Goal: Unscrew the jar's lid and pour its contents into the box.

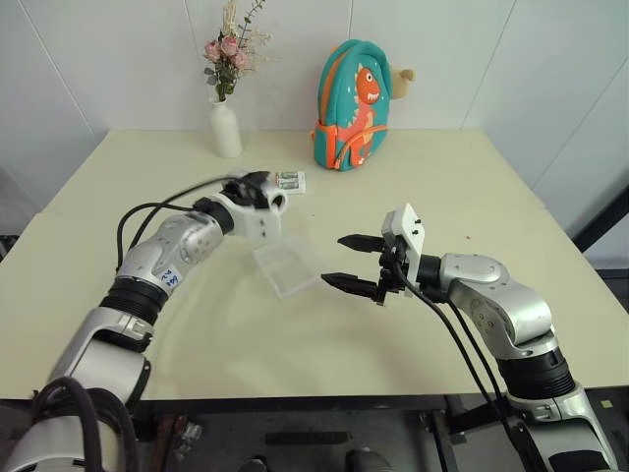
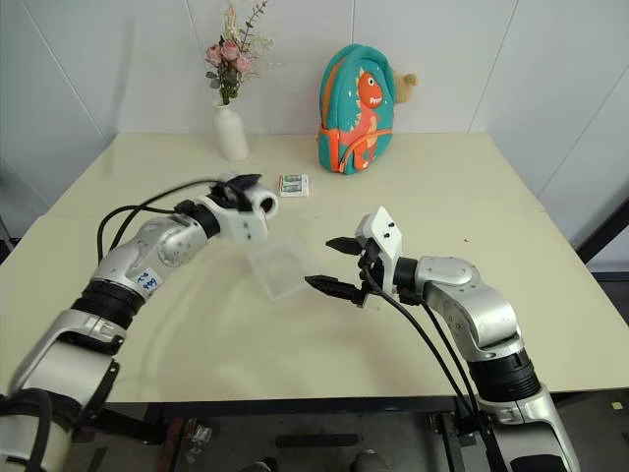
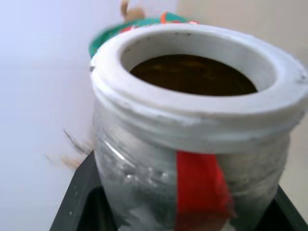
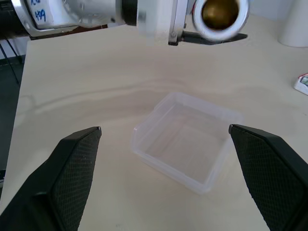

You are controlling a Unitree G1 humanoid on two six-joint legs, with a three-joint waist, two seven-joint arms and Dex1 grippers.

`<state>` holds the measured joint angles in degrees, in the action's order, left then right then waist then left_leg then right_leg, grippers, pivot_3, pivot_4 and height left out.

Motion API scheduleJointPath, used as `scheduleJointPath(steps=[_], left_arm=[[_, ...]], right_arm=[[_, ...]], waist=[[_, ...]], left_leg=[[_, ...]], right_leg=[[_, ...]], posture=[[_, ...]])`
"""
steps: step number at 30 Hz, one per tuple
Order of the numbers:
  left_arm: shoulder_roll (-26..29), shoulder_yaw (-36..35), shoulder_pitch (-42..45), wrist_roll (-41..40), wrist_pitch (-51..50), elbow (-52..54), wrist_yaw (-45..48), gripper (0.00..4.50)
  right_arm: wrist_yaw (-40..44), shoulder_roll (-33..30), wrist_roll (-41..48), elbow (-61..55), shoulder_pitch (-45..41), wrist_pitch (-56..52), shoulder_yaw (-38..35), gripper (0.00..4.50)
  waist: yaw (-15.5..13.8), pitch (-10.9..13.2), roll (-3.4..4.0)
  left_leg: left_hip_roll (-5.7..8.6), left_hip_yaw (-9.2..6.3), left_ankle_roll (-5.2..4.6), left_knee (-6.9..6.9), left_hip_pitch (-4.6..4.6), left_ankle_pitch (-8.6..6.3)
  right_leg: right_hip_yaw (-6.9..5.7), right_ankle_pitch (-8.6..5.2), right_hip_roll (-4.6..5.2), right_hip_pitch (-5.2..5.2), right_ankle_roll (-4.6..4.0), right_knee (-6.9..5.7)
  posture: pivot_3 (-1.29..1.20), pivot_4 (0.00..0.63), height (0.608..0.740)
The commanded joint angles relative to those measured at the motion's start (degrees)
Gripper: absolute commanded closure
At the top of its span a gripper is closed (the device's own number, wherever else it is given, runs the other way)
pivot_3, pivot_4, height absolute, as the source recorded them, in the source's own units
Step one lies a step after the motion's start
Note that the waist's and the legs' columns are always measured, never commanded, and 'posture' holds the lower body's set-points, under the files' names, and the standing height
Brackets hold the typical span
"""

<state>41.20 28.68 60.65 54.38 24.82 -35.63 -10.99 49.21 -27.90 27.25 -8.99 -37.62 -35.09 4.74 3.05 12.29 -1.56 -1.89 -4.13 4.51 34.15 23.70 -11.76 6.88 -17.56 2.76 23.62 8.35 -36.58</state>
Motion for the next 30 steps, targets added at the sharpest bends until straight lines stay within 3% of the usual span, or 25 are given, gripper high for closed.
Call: scheduleJointPath(steps=[1, 9, 14, 16, 20, 26, 28, 30], left_arm=[[1.0, 4.9, 3.6, 14.2, -4.2, 1.0, -15.6, 2.49], [0.9, 11.4, 8.1, 29.3, -14.1, -2.8, -36.0, 2.49], [0.5, 13.5, 10.0, 29.6, -13.3, -8.0, -30.1, 2.49], [1.3, 14.1, 9.5, 31.3, -14.5, -5.8, -35.2, 2.49], [1.4, 12.7, 8.8, 27.8, -13.0, -5.9, -30.8, 2.49], [3.1, 8.1, 6.1, 18.0, -6.2, -3.7, -24.6, 2.49], [3.3, 2.0, 3.4, 4.2, -0.2, -3.3, -14.6, 2.49], [0.6, -7.4, -0.9, -15.5, 0.1, -3.0, 0.8, 2.49]], right_arm=[[-1.0, 1.1, 1.6, -1.7, -0.2, 0.4, -2.1, 0.03], [-2.9, 2.9, 3.0, -1.6, -0.1, 0.3, -3.5, 0.03], [-3.2, 3.3, 3.8, -0.8, -0.8, 0.0, -4.5, 0.03], [-3.2, 3.3, 3.6, -0.5, -0.9, 0.1, -4.4, 0.03], [-3.1, 3.7, 3.6, -0.4, -0.9, 0.2, -4.0, 0.03], [-3.2, 3.9, 3.8, -0.8, -0.5, -0.1, -3.9, 0.03], [-3.0, 3.4, 4.1, -1.3, 0.2, -0.6, -3.9, 0.03], [-2.6, 2.9, 4.1, -1.6, 0.7, -0.7, -3.8, 0.03]], waist=[[-0.1, 0.0, 0.0], [-0.1, 0.0, 0.0], [-0.1, 0.0, 0.0], [0.0, 0.0, 0.0], [-0.2, 0.0, 0.0], [-0.2, 0.0, 0.0], [0.0, 0.0, 0.01], [0.0, 0.0, 0.01]], left_leg=[[0.01, 0.01, 0.0, 0.0, 0.0, 0.0], [0.03, 0.01, 0.0, 0.0, 0.05, 0.0], [0.04, 0.01, 0.0, -0.01, 0.13, 0.0], [0.04, 0.01, 0.0, -0.02, 0.12, 0.0], [0.04, 0.0, 0.01, 0.0, 0.26, 0.01], [0.04, 0.0, 0.01, 0.0, 0.28, 0.01], [0.04, -0.01, 0.01, 0.02, 0.28, 0.01], [0.03, 0.0, 0.03, 0.02, 0.26, 0.02]], right_leg=[[0.01, 0.0, 0.0, -0.01, 0.0, 0.0], [0.01, 0.02, 0.0, 0.02, 0.08, -0.01], [-0.01, 0.01, 0.0, 0.08, 0.08, 0.0], [-0.01, 0.01, 0.0, 0.09, 0.08, -0.01], [-0.02, 0.01, 0.0, 0.19, 0.09, -0.03], [-0.02, 0.01, 0.0, 0.22, 0.08, -0.06], [-0.02, 0.01, 0.0, 0.23, 0.08, -0.11], [-0.02, 0.0, 0.0, 0.23, 0.07, -0.16]], posture=[[0.0, 0.15, 0.74], [0.0, 0.15, 0.74], [0.0, 0.15, 0.74], [0.0, 0.15, 0.74], [0.0, 0.15, 0.74], [0.0, 0.15, 0.74], [0.0, 0.15, 0.74], [0.0, 0.15, 0.74]])
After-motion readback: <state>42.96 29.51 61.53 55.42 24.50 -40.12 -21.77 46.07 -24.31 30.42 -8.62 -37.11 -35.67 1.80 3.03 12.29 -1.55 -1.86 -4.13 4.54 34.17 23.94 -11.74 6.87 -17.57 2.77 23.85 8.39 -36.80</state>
